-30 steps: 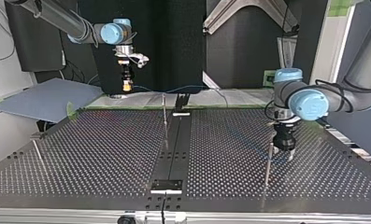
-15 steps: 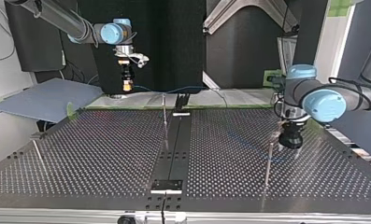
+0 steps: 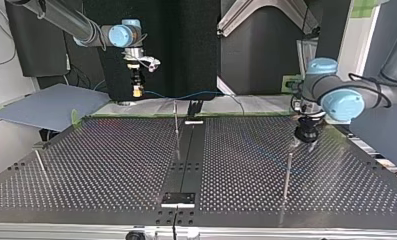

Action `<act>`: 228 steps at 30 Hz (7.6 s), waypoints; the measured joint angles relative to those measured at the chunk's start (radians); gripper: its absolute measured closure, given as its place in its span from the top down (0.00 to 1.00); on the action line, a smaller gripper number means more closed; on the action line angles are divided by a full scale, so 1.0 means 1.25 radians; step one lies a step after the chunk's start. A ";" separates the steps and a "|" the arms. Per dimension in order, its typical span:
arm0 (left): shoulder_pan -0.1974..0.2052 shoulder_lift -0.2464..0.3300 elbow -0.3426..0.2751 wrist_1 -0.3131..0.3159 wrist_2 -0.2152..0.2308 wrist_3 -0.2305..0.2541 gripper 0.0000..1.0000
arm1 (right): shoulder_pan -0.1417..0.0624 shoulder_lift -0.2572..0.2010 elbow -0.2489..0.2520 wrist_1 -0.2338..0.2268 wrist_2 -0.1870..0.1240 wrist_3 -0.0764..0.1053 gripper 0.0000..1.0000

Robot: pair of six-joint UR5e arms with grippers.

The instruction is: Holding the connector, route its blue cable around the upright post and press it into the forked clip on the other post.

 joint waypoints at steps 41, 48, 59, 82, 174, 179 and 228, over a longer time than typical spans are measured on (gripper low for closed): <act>0.004 0.000 -0.221 0.035 -0.144 0.101 1.00 | 0.014 0.002 0.001 0.002 -0.001 0.000 0.00; 0.002 0.000 -0.257 0.074 -0.177 0.096 1.00 | 0.017 0.002 0.001 0.001 -0.003 0.001 0.00; -0.011 0.000 -0.266 0.084 -0.195 0.102 1.00 | 0.020 0.003 0.001 -0.002 -0.004 0.002 0.00; -0.028 0.085 -0.285 0.033 -0.217 0.108 1.00 | 0.027 0.004 0.001 -0.001 -0.005 0.002 0.00; -0.049 0.314 0.047 -0.211 0.076 0.272 1.00 | 0.029 0.005 -0.035 0.018 -0.032 0.062 0.00; -0.055 0.314 0.047 -0.221 0.108 0.257 1.00 | 0.029 0.005 -0.035 0.019 -0.032 0.062 0.00; -0.058 0.327 0.047 -0.378 -0.016 0.300 1.00 | 0.030 0.005 -0.035 0.029 -0.037 0.056 0.00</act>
